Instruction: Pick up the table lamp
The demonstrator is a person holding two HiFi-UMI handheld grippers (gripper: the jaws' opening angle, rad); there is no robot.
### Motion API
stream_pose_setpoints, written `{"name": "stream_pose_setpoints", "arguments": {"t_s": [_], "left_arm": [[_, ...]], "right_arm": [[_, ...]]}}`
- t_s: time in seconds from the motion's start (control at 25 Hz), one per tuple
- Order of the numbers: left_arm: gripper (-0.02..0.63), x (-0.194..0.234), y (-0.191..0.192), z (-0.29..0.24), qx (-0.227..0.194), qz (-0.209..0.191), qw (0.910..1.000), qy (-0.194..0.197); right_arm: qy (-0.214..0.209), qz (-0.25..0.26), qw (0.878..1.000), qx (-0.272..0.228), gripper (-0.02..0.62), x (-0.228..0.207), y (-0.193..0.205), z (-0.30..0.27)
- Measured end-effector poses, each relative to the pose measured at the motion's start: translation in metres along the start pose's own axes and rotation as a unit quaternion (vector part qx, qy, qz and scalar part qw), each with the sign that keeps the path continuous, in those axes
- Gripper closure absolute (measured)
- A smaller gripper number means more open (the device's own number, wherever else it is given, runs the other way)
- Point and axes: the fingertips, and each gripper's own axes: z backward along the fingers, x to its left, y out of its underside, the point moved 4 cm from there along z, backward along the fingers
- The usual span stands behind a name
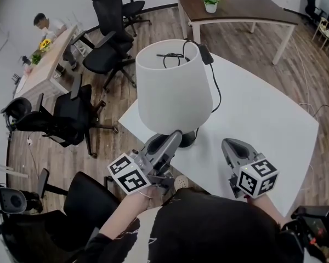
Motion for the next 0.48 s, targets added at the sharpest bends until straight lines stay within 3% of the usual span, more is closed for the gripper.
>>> {"name": "stream_pose_setpoints", "arguments": {"t_s": [0.48], "left_arm": [[0.554, 0.016, -0.026, -0.011, 0.030, 0.002, 0.9976, 0.062]], "right_arm": [[-0.014, 0.000, 1.000, 0.002, 0.580, 0.037, -0.006, -0.049]]}}
